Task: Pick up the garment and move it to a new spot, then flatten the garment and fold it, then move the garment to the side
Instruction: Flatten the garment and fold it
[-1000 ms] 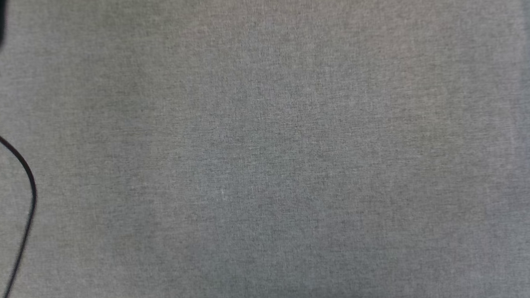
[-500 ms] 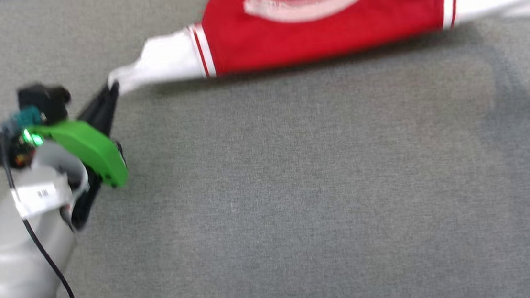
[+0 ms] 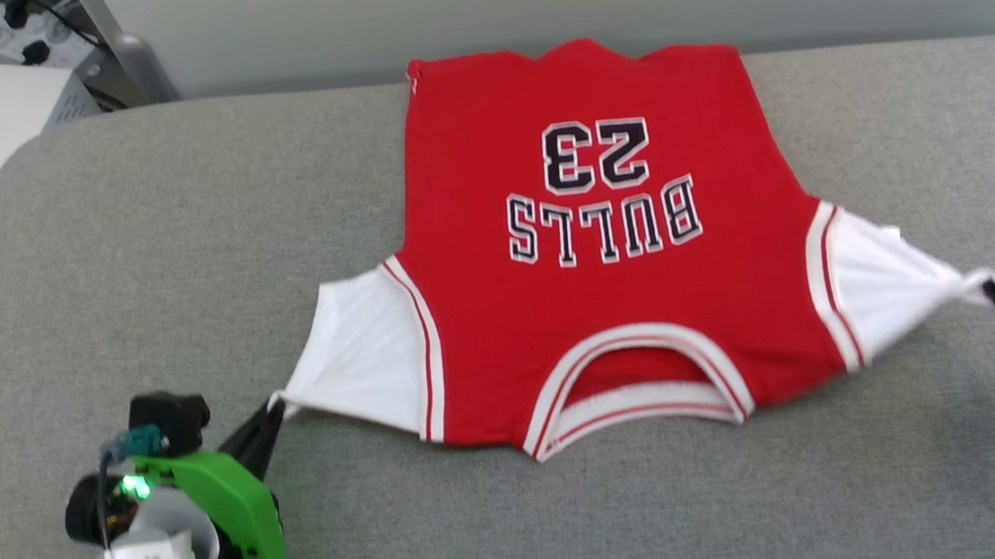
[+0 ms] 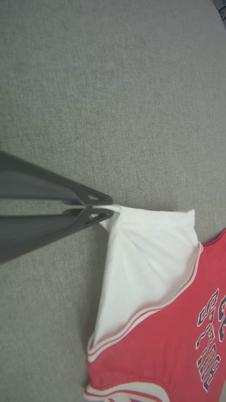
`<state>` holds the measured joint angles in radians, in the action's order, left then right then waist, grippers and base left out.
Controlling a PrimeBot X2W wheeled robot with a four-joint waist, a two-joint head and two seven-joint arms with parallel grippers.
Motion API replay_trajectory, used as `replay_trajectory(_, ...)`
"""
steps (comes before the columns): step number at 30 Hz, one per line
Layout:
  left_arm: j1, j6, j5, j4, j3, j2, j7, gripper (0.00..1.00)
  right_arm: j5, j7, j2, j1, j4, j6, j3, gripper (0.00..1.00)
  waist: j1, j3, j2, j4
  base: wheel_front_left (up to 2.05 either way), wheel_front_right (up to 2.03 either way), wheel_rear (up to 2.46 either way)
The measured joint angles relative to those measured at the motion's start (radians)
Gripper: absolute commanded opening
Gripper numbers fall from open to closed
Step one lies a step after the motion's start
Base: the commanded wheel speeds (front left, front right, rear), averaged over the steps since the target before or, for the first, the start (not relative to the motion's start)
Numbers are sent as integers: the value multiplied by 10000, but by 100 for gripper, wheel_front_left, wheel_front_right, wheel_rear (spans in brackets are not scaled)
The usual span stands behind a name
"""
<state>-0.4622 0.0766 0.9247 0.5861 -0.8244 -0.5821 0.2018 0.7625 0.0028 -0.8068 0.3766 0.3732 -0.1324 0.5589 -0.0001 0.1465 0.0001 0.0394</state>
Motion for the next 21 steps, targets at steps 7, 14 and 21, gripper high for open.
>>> replay_trajectory(7, 1187, -322, 100, -890, -251, -389, -196, 0, 623, 155, -437, -1711, -527, 0, -8, 0, 0, -713, 0, 11, 0, 0, 0)
replay_trajectory(14, 2503, -784, 637, -1916, -263, -1035, -443, 0, 1492, 1126, -583, -3091, -1103, 0, -173, 0, 0, -1261, 0, 9, 0, 0, 0)
replay_trajectory(21, 3177, -1072, 752, -3175, -393, -1492, -621, 0, 1931, 1873, -719, -4198, -1666, 0, -742, 0, 0, -1356, 0, -1, 0, 0, 0)
